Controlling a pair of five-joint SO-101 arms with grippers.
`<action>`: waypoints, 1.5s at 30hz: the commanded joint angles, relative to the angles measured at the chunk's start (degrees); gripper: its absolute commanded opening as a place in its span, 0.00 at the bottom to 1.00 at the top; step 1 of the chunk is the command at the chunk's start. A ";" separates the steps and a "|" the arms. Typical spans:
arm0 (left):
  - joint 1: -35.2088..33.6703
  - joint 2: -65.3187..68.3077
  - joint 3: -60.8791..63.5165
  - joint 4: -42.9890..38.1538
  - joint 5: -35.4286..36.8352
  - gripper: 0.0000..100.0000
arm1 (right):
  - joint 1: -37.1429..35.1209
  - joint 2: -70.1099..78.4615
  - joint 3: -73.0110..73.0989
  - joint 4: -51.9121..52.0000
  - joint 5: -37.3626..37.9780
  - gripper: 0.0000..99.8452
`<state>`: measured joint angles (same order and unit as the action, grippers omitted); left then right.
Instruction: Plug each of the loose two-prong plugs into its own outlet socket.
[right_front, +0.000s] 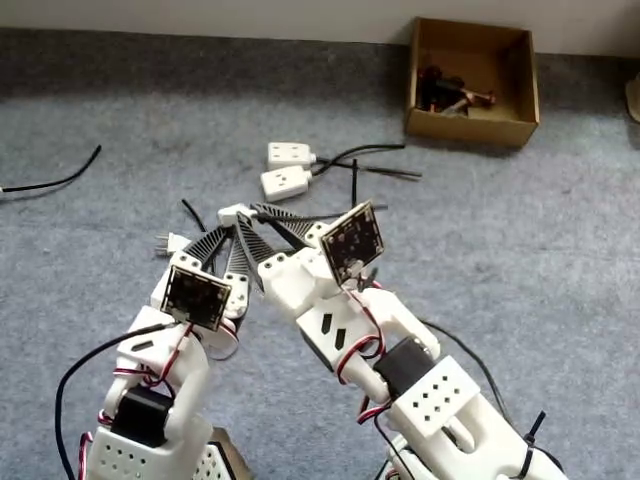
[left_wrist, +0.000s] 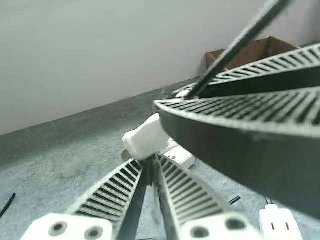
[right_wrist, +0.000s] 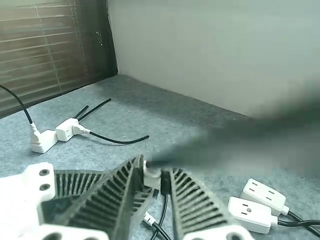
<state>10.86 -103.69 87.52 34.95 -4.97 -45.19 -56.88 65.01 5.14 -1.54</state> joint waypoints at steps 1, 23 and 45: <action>-1.54 -0.92 -0.22 -1.85 -0.09 0.01 | -0.57 -1.10 -2.68 2.86 0.70 0.01; -4.97 -0.92 -0.22 -4.57 2.11 0.01 | -0.66 -1.10 -2.59 4.44 0.70 0.01; -5.41 -0.92 -0.13 -4.66 2.11 0.01 | -1.98 -1.10 -2.51 6.20 0.79 0.01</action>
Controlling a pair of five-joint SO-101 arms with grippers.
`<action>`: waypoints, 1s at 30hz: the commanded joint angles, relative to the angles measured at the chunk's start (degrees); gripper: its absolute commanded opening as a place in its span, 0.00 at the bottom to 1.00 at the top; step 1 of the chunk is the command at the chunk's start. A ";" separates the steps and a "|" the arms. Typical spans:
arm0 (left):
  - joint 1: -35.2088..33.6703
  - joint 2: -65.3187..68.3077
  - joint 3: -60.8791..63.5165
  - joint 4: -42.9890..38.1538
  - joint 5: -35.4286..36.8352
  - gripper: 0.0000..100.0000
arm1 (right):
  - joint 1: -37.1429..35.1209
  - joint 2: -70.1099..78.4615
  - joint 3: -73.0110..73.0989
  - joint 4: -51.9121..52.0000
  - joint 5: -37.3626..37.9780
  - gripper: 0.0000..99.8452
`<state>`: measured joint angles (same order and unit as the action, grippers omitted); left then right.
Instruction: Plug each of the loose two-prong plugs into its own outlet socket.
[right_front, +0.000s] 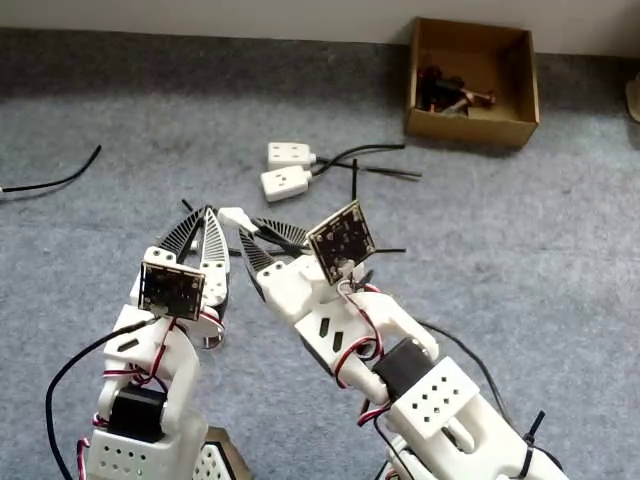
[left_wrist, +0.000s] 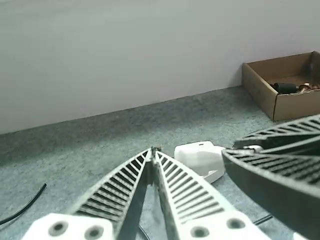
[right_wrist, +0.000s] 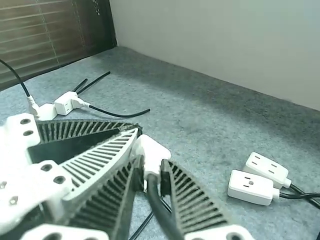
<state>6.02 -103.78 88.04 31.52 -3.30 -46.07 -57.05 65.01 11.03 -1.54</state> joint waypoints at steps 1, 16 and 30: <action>-0.57 -0.84 -0.66 -1.23 0.44 0.01 | -1.19 -0.92 -2.51 0.31 0.79 0.01; -9.54 -0.84 -1.80 -1.05 8.26 0.01 | 8.84 -0.75 -2.95 3.82 0.70 0.01; -17.10 -0.84 -1.19 -0.97 8.53 0.01 | 16.40 -0.31 -19.82 34.68 0.70 0.01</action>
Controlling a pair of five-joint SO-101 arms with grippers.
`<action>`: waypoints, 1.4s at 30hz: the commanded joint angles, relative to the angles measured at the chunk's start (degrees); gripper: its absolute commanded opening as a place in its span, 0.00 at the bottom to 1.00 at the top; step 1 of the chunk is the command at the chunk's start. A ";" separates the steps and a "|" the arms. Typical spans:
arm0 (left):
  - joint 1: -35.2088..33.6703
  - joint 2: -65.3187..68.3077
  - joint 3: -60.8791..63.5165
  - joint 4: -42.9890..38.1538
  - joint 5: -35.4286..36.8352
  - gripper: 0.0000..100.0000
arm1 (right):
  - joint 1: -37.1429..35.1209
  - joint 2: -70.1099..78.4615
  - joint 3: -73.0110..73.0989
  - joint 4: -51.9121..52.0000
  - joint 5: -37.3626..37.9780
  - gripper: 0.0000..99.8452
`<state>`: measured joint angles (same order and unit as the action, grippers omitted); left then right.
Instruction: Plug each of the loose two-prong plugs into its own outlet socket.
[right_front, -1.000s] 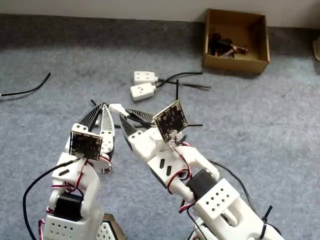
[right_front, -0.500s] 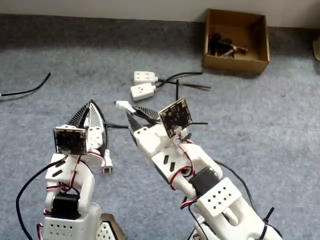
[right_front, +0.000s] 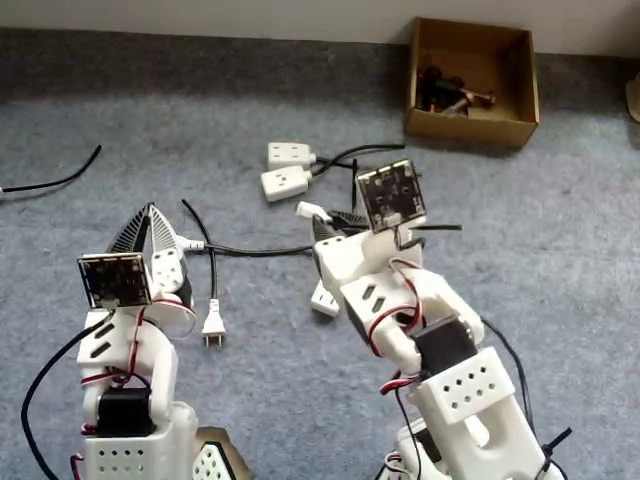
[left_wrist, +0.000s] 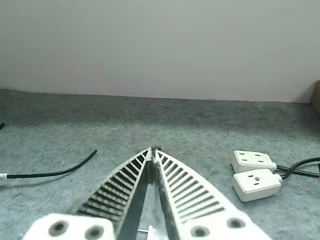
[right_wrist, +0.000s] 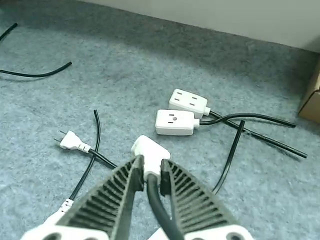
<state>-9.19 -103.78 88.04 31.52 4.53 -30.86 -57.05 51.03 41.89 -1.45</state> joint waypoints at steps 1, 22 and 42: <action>-2.42 -0.84 -1.10 -0.97 0.70 0.01 | 1.45 -0.31 -6.90 5.49 0.62 0.01; -8.40 -0.84 0.57 -0.62 0.70 0.01 | 7.87 17.54 -30.46 32.92 -2.29 0.01; -28.00 -0.75 4.00 0.88 0.79 0.01 | 7.78 32.48 -30.55 28.00 -7.30 0.01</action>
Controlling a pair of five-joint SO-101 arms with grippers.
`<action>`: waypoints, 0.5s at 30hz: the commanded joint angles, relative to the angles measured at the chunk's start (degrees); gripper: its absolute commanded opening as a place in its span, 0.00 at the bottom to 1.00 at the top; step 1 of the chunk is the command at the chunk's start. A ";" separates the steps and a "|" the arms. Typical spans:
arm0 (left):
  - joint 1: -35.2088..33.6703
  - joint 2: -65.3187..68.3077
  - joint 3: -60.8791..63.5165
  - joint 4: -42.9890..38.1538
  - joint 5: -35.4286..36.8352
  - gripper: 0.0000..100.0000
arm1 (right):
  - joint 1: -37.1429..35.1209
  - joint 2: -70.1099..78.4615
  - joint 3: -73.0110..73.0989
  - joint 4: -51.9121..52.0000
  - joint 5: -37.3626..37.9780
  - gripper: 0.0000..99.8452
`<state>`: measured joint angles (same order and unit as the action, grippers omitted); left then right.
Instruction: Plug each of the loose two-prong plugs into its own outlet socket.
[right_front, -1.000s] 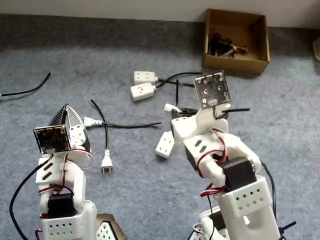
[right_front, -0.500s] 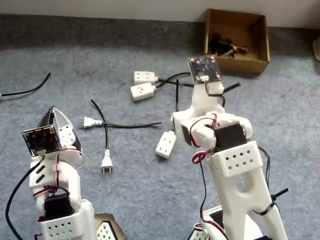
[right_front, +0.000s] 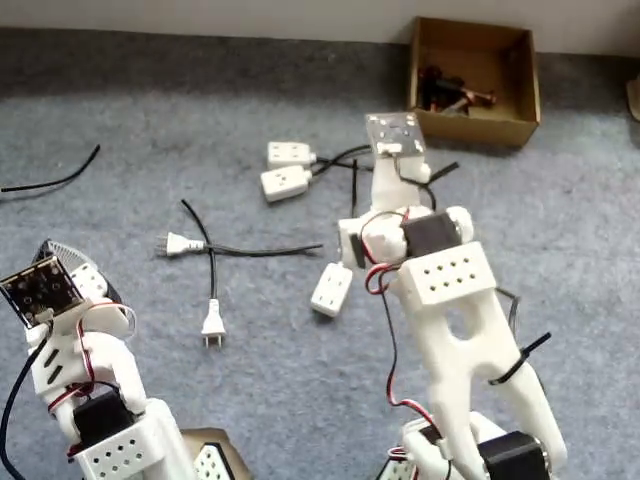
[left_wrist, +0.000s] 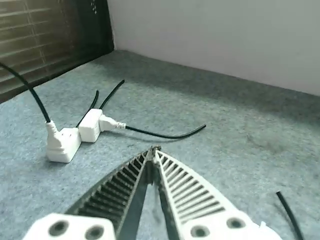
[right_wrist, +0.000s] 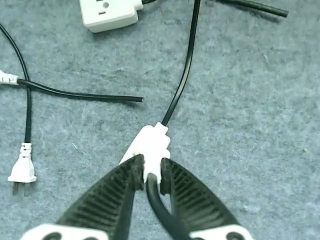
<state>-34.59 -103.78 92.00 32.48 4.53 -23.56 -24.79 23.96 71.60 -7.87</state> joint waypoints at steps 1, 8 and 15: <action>-3.38 -0.75 0.22 -0.09 0.79 0.01 | 0.48 0.66 -3.56 -1.71 -0.97 0.01; -4.35 -0.75 0.92 0.18 0.79 0.01 | -1.36 4.97 -3.65 -1.71 -2.73 0.01; -4.18 -0.75 2.07 -0.09 0.79 0.01 | -4.18 8.57 -6.02 -1.19 0.70 0.01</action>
<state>-38.20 -103.78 93.76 32.57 4.70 -26.73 -15.82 22.02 71.34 -9.27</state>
